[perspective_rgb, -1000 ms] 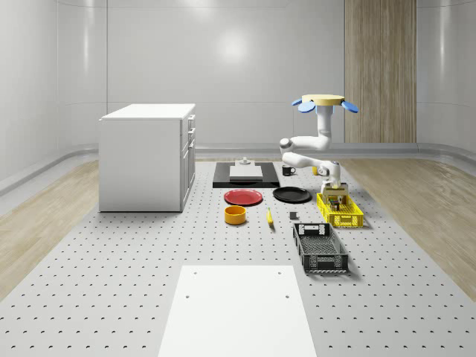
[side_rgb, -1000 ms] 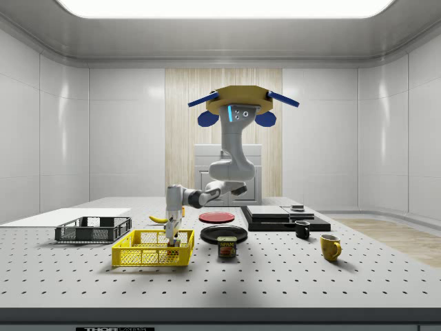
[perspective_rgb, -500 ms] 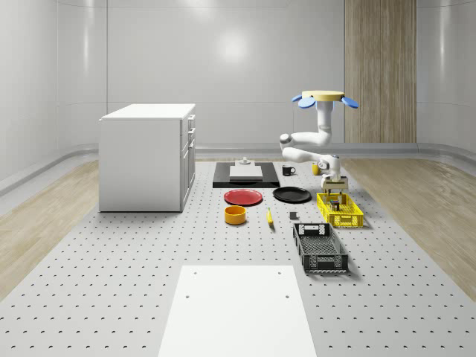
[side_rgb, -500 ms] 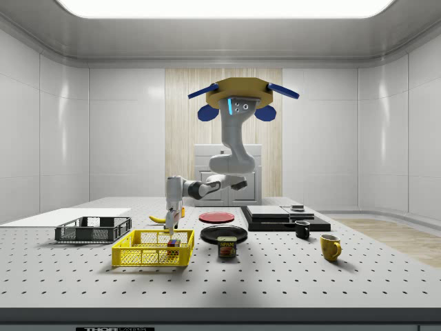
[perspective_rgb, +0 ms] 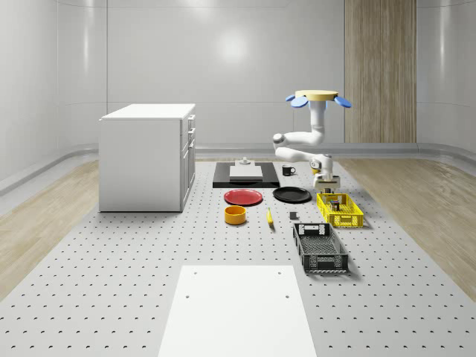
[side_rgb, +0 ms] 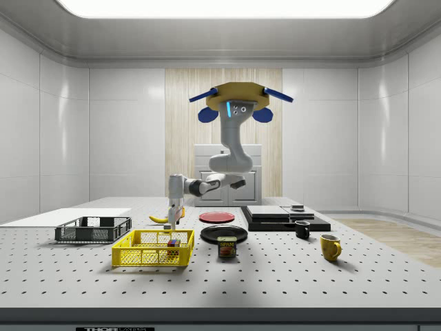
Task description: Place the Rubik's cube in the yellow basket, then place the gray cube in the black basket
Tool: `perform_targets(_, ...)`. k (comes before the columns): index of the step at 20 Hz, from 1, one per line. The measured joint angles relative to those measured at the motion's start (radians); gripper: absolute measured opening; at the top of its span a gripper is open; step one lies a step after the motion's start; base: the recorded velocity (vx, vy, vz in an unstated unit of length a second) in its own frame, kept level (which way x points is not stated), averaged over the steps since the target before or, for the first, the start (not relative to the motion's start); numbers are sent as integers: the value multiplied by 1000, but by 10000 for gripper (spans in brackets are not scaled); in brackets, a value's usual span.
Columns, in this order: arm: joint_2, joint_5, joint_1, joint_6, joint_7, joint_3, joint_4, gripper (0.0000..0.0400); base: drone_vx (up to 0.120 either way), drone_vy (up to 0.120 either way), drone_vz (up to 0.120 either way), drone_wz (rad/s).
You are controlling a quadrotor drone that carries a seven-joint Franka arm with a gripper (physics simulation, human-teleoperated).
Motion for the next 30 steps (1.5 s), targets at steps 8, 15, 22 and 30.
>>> perform_targets(8, 4, -2, 2, -4, -2, -1, -1, 400, 0, -120, 0, 0)
perform_targets(15, 8, -3, 4, -7, -3, -1, -1, 400, 0, -120, 0, 0)
perform_targets(22, 11, -5, 6, -10, -5, -2, -1, 400, 0, -120, 0, 0)
perform_targets(30, 14, -7, 8, -13, -6, -2, -2, 400, 0, -120, 0, 0)
